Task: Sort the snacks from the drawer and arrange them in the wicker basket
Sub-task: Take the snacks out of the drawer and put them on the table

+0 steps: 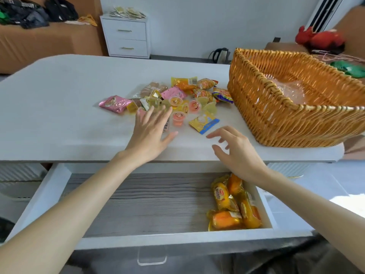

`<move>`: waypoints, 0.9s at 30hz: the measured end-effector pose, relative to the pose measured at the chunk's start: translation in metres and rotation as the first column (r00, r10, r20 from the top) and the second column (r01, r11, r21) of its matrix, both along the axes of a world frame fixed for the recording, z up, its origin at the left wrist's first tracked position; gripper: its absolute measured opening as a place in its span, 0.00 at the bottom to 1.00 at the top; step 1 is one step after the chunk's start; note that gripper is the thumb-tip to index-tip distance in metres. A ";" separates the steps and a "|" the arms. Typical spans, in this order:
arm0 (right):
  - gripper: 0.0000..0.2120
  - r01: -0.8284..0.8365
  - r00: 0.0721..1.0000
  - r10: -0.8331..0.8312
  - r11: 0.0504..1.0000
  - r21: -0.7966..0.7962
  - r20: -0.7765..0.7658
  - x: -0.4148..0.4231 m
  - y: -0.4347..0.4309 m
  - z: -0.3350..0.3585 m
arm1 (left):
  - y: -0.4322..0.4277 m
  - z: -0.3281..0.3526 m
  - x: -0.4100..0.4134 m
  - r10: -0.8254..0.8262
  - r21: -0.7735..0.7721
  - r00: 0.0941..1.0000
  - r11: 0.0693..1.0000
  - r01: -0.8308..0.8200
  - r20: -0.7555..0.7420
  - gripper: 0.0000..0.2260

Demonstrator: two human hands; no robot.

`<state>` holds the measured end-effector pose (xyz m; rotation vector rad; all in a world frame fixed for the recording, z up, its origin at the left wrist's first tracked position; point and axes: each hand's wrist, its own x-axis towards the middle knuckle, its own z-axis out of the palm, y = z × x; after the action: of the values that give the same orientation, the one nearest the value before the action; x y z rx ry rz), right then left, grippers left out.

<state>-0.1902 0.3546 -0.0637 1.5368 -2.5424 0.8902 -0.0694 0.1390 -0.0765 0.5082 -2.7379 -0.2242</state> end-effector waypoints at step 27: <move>0.33 -0.094 0.975 -0.082 0.685 0.723 0.205 -0.017 0.078 -0.091 | 0.155 -0.104 -0.039 -0.411 0.461 0.665 0.880 0.112 0.624 0.48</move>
<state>-0.2071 0.4330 -0.1549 1.6486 -3.3000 -0.0345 -0.1087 0.2936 -0.1810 0.3130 -3.5633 -0.8222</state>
